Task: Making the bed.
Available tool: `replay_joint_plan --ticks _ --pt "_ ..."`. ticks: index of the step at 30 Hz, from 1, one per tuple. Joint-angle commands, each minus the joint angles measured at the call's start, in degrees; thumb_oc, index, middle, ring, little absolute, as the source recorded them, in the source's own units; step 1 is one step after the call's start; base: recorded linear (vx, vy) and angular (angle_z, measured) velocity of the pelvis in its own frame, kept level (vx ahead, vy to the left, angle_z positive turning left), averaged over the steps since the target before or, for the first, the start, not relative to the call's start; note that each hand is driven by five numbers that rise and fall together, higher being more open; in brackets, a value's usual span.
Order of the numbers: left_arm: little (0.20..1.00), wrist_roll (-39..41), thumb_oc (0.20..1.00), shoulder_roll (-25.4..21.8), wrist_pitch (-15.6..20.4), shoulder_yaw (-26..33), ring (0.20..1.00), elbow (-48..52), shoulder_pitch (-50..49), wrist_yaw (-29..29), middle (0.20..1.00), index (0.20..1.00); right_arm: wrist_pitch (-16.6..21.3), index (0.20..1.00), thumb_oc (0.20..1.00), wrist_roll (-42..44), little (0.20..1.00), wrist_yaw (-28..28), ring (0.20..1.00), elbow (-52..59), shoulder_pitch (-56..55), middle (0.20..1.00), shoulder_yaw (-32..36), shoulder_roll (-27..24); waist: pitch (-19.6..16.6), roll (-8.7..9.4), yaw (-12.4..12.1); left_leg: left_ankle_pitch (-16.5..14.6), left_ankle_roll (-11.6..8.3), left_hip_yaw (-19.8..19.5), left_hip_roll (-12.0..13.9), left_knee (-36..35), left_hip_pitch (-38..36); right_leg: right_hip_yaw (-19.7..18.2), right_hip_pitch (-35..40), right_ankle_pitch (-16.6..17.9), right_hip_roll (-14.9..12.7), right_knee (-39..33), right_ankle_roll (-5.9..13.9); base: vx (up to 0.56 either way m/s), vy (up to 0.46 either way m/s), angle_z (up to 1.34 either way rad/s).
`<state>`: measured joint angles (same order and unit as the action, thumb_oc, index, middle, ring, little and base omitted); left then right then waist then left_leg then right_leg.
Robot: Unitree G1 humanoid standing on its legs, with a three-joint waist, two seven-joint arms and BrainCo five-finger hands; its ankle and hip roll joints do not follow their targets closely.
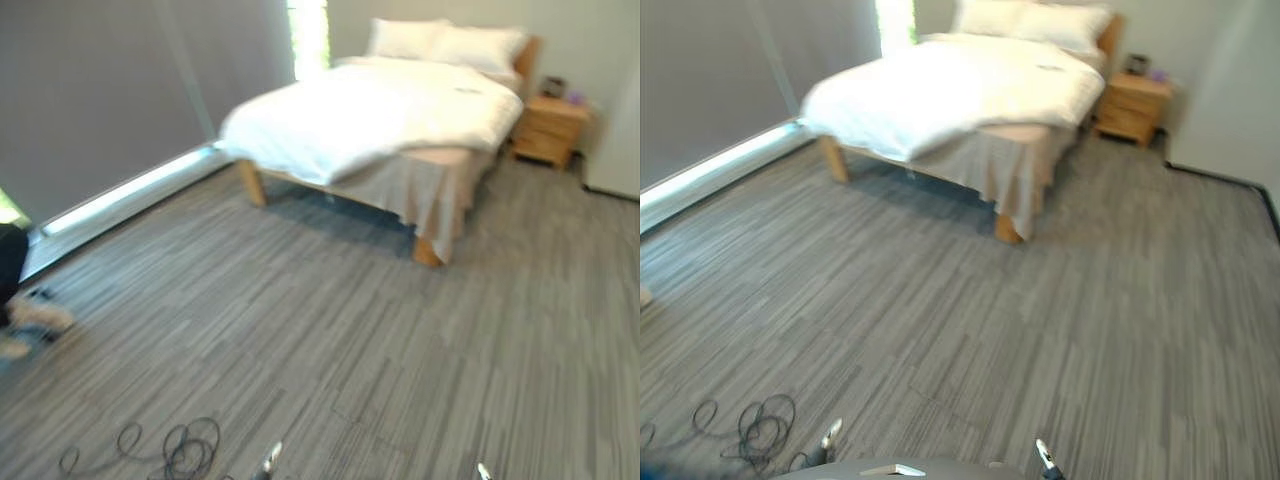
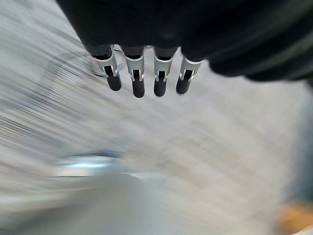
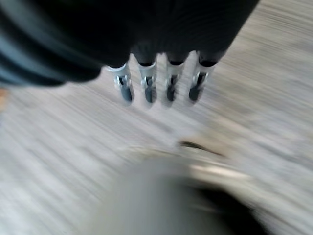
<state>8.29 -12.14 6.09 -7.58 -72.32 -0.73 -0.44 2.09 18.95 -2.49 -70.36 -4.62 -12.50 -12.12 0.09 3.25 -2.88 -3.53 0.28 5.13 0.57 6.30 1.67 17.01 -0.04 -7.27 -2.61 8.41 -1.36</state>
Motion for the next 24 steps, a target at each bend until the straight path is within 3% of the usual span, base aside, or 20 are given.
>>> replay_joint_plan --ticks 1,7,14,15,18,19,20,21,24 --pt "1.0 0.0 1.0 1.77 0.51 -0.21 1.0 -7.63 3.54 -0.93 1.0 1.0 1.92 1.0 1.0 1.48 1.0 -0.76 1.0 -6.05 5.16 1.0 1.81 1.48 1.92 -0.37 -1.46 6.24 -4.06 -1.5 1.97 -11.3 -6.58 5.4 7.94 10.04 -5.86 -12.75 8.2 0.0 -0.002 -0.04" --pt "1.0 0.39 1.0 1.82 0.0 -0.34 1.0 -7.78 2.68 -4.4 1.0 1.0 0.37 1.0 1.0 -3.65 1.0 -0.87 1.0 -11.6 4.54 1.0 2.85 -0.13 1.49 -0.52 -1.29 6.0 -4.1 -1.46 2.2 -11.3 -7.12 5.53 8.65 9.77 -5.67 -12.96 8.22 0.02 -0.014 -0.13" --pt "1.0 4.5 1.0 -3.95 1.07 -1.59 1.0 0.71 9.4 -1.54 1.0 1.0 0.6 1.0 1.0 2.56 1.0 -0.2 1.0 -7.26 11.46 1.0 6.13 -5.44 0.87 -1.09 -0.49 5.88 -4.38 -1.03 2.39 -11.3 -7.34 4.77 8.66 9.82 -5.41 -13.08 8.36 0.0 0.001 -0.02" --pt "1.0 5.7 1.0 -5.01 0.91 -1.69 1.0 3.05 10.77 -0.8 1.0 1.0 0.8 1.0 1.0 3.1 1.0 0.31 1.0 -3.93 13.21 1.0 5.73 -6.16 1.12 -1.23 -0.45 5.82 -4.45 -0.7 2.48 -11.3 -7.61 4.36 8.73 9.85 -5.31 -13.03 8.38 -0.01 0.006 -0.06" --pt "1.0 11.74 1.0 -8.71 1.13 -0.1 1.0 22.23 11.09 1.77 1.0 1.0 1.12 1.0 1.0 4.37 1.0 2.53 1.0 13.83 14.27 1.0 5.72 -8.07 1.65 -1.54 -0.05 6.15 -4.5 -0.02 2.6 -11.3 -7.47 3.65 8.13 10.18 -5.3 -12.84 8.57 -0.03 0.016 -0.1" --pt "1.0 11.73 1.0 -8.72 1.07 -0.1 1.0 22.32 11.03 1.79 1.0 1.0 1.07 1.0 1.0 4.36 1.0 2.56 1.0 13.9 14.22 1.0 5.72 -8.05 1.48 -1.49 0.0 6.27 -4.46 -0.06 2.55 -11.3 -7.23 3.7 7.94 10.27 -5.36 -12.86 8.57 -0.02 0.022 -0.23" --pt "1.0 15.11 1.0 -9.43 2.02 3.63 1.0 38.35 7.24 4.43 1.0 1.0 1.8 1.0 1.0 3.34 1.0 4.43 1.0 31.21 12.27 1.0 7.03 -9.08 1.98 -1.63 0.21 6.18 -4.44 0.3 2.54 -11.3 -7.4 3.2 7.76 10.34 -5.37 -12.78 8.76 -0.03 0.03 -0.15" --pt "1.0 17.64 1.0 -7.7 2.57 5.01 1.0 47.0 3.27 5.13 1.0 1.0 3.32 1.0 1.0 2.3 1.0 5.4 1.0 41.63 9.86 1.0 8.16 -8.82 2.21 -1.67 0.41 6.25 -4.22 0.28 2.42 -11.3 -6.98 3.13 7.32 10.61 -5.64 -12.81 8.86 -0.02 0.038 -0.11" --pt "1.0 17.02 1.0 -7.28 2.78 4.72 1.0 51.66 1.4 5.15 1.0 1.0 4.47 1.0 1.0 -0.06 1.0 5.79 1.0 47.03 8.3 1.0 8.35 -9.07 2.39 -1.71 0.4 6.05 -4.06 0.42 2.33 -11.3 -7.02 3.0 7.31 10.68 -5.85 -12.85 8.98 0.0 0.023 -0.22"
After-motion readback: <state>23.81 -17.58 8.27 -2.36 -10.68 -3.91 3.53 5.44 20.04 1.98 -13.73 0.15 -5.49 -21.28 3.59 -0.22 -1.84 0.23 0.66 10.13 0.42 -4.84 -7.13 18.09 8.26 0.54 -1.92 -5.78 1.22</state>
